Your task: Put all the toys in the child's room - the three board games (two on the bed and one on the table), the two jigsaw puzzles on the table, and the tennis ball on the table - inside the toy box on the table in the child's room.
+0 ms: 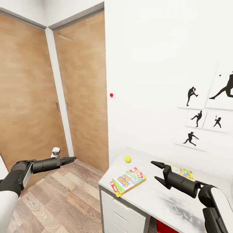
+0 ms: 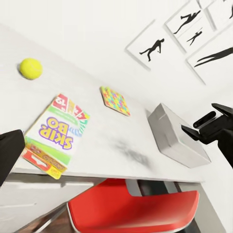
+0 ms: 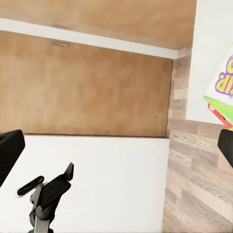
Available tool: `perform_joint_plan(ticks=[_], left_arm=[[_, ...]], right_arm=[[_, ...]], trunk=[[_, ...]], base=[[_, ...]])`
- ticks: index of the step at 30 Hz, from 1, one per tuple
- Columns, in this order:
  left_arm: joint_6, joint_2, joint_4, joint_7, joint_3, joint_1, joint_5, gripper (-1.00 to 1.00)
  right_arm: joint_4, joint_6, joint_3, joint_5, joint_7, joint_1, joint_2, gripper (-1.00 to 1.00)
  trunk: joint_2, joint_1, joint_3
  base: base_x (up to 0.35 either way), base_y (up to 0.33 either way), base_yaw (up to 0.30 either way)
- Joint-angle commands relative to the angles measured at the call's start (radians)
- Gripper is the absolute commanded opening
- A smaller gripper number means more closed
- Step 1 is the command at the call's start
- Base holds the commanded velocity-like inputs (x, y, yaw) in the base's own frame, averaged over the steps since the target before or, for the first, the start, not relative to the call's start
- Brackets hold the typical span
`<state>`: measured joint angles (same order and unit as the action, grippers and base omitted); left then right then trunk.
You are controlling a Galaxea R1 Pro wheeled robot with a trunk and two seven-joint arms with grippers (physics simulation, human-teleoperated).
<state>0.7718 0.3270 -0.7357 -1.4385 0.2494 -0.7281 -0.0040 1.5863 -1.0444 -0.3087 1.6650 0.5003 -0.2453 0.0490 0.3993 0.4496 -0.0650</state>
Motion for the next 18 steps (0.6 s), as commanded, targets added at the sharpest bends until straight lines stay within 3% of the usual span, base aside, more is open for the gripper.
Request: perform_joint_plan(ticks=[1, 18], left_arm=[[0.010, 0.000, 0.000, -0.004, 0.000, -0.001, -0.001, 1.00], [0.010, 0.003, 0.001, -0.005, 0.000, -0.001, -0.001, 1.00]], right_arm=[[0.001, -0.003, -0.001, 0.010, 0.010, -0.001, 0.000, 1.00], [0.001, -0.003, -0.001, 0.010, 0.010, 0.000, -0.001, 1.00]], trunk=[[0.001, 0.000, 0.000], [0.001, 0.000, 0.000]], base=[[0.000, 0.000, 0.292], [0.000, 0.000, 0.293]])
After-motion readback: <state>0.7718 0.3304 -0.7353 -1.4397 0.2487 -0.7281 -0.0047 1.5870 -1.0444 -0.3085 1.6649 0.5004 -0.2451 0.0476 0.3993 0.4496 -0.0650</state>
